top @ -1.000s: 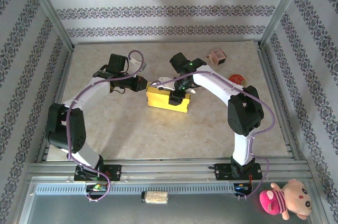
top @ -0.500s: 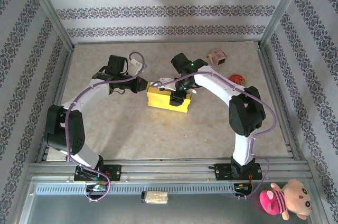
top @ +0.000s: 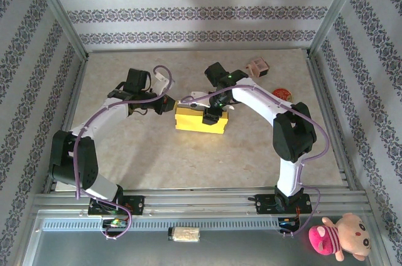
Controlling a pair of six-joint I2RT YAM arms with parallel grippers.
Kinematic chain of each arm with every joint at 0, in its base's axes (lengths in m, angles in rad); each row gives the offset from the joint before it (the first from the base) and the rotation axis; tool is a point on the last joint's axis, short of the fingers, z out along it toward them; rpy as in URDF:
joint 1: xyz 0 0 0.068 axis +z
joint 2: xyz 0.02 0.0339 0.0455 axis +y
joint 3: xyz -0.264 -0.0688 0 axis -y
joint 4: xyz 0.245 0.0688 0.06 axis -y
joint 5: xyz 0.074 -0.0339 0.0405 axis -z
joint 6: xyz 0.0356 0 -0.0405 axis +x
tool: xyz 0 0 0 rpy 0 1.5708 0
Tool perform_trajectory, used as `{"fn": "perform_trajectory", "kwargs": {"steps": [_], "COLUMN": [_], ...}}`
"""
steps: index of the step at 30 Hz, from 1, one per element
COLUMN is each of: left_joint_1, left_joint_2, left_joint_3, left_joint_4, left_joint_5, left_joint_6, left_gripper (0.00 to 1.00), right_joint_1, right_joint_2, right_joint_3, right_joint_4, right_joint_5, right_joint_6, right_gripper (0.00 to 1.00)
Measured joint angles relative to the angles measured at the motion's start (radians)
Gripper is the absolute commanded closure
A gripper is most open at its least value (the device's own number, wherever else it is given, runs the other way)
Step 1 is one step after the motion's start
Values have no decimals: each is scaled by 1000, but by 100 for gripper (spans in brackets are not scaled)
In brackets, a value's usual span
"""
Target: Fold the paper box
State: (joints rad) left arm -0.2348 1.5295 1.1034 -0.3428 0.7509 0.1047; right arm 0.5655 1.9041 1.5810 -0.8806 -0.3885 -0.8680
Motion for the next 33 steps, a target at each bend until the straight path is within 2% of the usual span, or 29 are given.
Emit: {"fn": "perform_trajectory", "kwargs": {"steps": [5,9,33], "left_joint_1": [1,0,-14], "left_joint_2": [23,38,47], "left_joint_3": [2,8,20], "left_joint_4": [45,50,55], "left_joint_5": [-6,-15,-53], "left_joint_6": [-164,-234,-285], "left_gripper": [100,100,98], "right_joint_1": [0,0,2], "right_joint_2": [0,0,-2], "right_joint_3": [0,-4,-13], "right_joint_4": [11,19,43], "right_joint_5": [7,6,29], "right_joint_6": [8,8,34], "right_gripper": [41,39,40]}}
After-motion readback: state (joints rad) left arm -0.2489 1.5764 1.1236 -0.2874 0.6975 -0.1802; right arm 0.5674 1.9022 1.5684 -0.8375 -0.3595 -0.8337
